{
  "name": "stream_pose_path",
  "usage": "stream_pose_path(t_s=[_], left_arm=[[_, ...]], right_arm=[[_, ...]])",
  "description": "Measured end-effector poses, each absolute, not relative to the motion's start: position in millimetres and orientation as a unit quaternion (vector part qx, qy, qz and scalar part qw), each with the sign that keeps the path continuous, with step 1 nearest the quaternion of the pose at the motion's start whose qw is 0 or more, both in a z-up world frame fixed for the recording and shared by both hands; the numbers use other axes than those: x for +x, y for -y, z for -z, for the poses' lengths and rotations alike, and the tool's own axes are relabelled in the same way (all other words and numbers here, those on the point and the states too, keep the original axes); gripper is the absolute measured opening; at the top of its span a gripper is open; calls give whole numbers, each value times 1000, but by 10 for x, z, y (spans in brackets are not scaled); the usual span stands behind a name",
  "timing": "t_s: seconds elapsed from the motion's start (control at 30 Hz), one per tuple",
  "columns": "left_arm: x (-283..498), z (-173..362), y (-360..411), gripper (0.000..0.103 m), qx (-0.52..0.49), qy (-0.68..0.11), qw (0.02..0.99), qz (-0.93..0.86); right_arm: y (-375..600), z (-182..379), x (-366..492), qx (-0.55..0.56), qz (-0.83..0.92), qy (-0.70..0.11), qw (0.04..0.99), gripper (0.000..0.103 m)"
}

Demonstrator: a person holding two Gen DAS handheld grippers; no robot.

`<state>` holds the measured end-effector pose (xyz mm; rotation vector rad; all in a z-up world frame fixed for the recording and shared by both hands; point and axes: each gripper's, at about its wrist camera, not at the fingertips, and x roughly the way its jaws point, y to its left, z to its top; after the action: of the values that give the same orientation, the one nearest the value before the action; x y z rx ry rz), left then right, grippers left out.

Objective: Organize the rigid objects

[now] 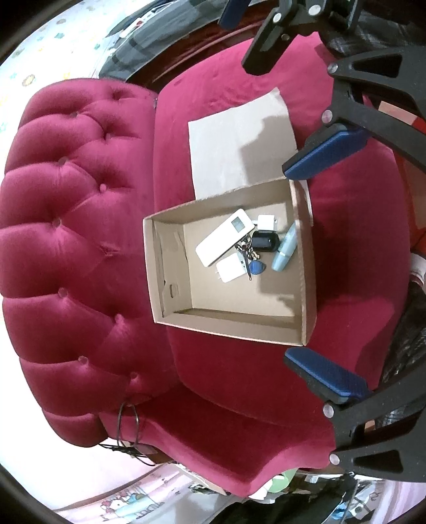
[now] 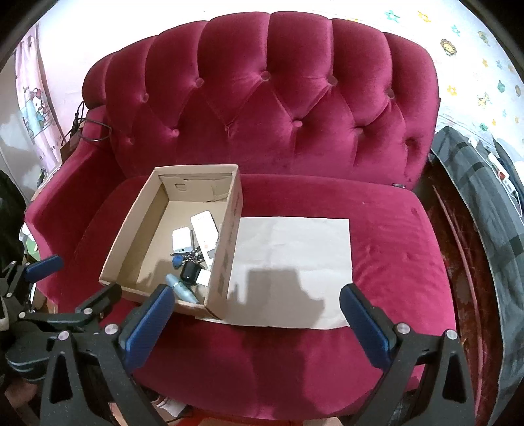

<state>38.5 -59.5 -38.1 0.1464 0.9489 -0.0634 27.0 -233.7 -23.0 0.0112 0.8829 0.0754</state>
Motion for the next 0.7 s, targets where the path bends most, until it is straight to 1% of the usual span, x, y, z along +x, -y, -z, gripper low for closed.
stream_pose_path(t_s=[0.33, 0.7], left_arm=[[285, 443, 660, 103, 69, -456, 887, 32], [249, 414, 662, 103, 68, -452, 889, 30]], right_arm=[[2408, 364, 172, 9, -32, -433, 901, 103], [2429, 340, 130, 20, -34, -430, 902, 103]])
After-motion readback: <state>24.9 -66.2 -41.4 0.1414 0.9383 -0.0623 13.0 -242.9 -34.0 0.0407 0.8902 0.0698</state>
